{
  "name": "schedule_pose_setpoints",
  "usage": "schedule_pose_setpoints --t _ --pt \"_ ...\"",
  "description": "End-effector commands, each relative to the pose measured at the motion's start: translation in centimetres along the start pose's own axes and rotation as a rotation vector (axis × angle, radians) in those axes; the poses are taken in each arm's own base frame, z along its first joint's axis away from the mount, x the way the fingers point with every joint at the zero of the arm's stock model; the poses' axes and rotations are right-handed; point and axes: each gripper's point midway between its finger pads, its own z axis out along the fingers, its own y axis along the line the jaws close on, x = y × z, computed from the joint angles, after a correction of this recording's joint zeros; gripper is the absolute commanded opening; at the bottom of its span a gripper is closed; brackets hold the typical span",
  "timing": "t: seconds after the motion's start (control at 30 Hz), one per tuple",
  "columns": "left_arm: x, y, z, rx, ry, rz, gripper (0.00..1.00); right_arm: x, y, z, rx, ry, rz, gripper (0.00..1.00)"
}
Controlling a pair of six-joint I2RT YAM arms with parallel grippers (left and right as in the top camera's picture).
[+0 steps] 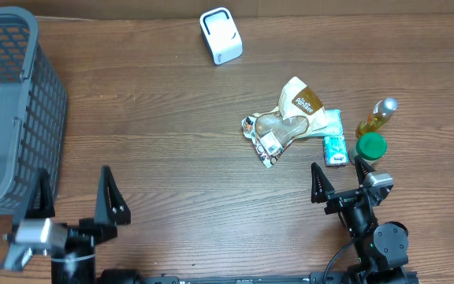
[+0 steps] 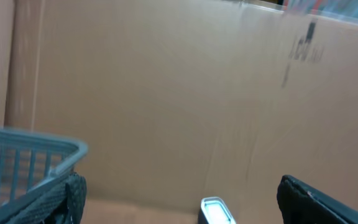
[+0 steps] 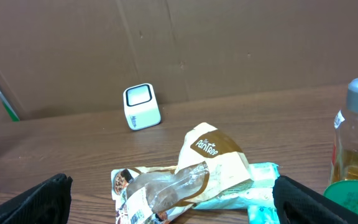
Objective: Scan the item barcode
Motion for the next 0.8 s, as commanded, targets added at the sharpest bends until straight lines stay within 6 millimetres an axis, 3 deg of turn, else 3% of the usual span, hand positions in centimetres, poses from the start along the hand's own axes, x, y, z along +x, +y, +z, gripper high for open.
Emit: schedule_pose_setpoints --t 0.0,0.2,0.33,0.5,0.77 --pt "0.9 0.0 -0.6 0.021 -0.060 0.029 1.00 0.1 -0.3 0.0 0.013 -0.007 0.004 1.00" --pt "1.8 -0.3 0.5 0.063 -0.150 0.026 1.00 0.1 -0.3 0.0 0.013 -0.007 0.004 1.00" --pt "3.4 -0.1 1.0 0.088 -0.236 0.025 1.00 0.1 -0.3 0.0 0.013 -0.007 0.004 1.00" --pt "7.6 0.7 1.3 0.096 -0.243 0.014 1.00 0.1 -0.3 0.0 0.012 -0.007 0.004 1.00" --pt "14.4 1.9 2.0 0.062 -0.036 0.015 1.00 0.1 -0.3 0.0 0.012 -0.007 0.004 1.00"
